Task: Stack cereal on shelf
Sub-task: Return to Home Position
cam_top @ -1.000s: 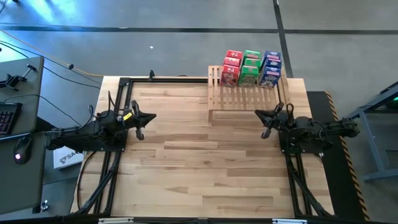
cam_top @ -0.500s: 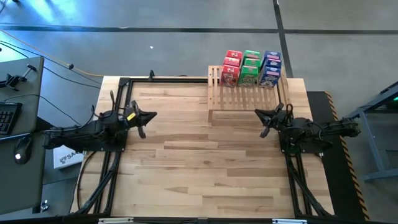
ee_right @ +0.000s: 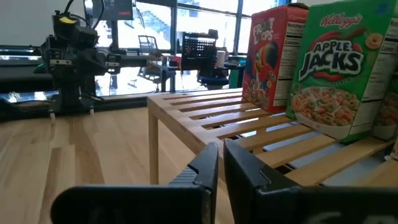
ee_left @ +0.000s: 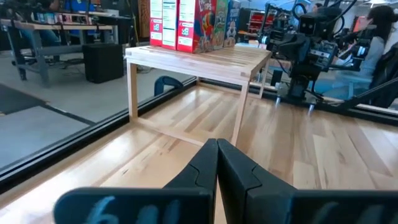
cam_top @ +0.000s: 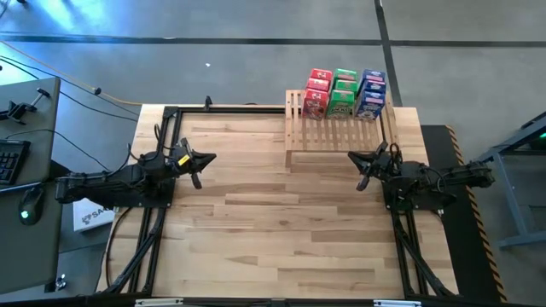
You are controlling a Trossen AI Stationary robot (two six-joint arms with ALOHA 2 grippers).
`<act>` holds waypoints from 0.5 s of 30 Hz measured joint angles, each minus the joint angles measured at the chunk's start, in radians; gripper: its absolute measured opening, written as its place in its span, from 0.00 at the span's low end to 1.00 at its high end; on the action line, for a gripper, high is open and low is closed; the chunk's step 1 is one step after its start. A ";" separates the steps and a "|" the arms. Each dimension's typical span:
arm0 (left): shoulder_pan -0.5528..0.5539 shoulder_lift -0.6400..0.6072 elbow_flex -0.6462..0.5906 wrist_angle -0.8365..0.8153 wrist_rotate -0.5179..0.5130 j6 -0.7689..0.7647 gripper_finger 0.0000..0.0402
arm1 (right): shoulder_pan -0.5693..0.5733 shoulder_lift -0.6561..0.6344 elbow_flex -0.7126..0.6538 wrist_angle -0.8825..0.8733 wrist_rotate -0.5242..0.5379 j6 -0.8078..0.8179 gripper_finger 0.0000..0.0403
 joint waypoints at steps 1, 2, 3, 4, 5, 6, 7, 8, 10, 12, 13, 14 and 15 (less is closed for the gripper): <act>0.000 0.000 0.000 0.000 0.000 0.000 0.00 | 0.000 0.000 0.000 0.000 0.000 -0.005 0.04; 0.000 0.000 0.000 0.000 0.000 0.000 0.00 | 0.000 0.000 0.000 0.000 0.000 -0.005 0.04; 0.000 0.000 0.000 0.000 0.000 0.000 0.00 | 0.000 0.000 0.000 0.000 0.000 -0.005 0.04; 0.000 0.000 0.000 0.000 0.000 0.000 0.00 | 0.000 0.000 0.000 0.000 0.000 -0.010 0.04; 0.000 0.000 0.000 0.000 0.000 0.000 0.00 | 0.000 0.000 0.000 0.000 0.000 -0.011 0.04; 0.000 0.000 0.000 0.000 0.000 0.000 0.00 | 0.000 0.000 0.000 0.001 0.000 -0.012 0.04; 0.000 0.000 0.000 0.000 0.000 0.000 0.00 | 0.000 0.000 0.000 0.001 0.000 -0.012 0.04; 0.000 0.000 0.000 0.000 0.000 0.000 0.00 | 0.000 0.000 0.000 0.001 0.000 -0.013 0.04; 0.000 0.000 0.000 0.000 0.000 0.000 0.00 | 0.000 0.000 0.000 0.001 -0.001 -0.014 0.04; 0.000 0.000 0.000 0.000 0.000 0.000 0.00 | 0.000 0.000 0.000 0.002 -0.001 -0.016 0.04; 0.000 0.000 0.000 0.000 0.000 0.000 0.00 | 0.000 0.000 0.000 0.002 -0.001 -0.016 0.04; 0.000 0.000 0.000 0.000 0.000 0.000 0.00 | 0.000 0.000 0.000 0.002 -0.001 -0.016 0.04; 0.000 0.000 0.000 0.000 0.000 0.000 0.00 | 0.000 0.000 0.000 0.002 -0.002 -0.016 0.04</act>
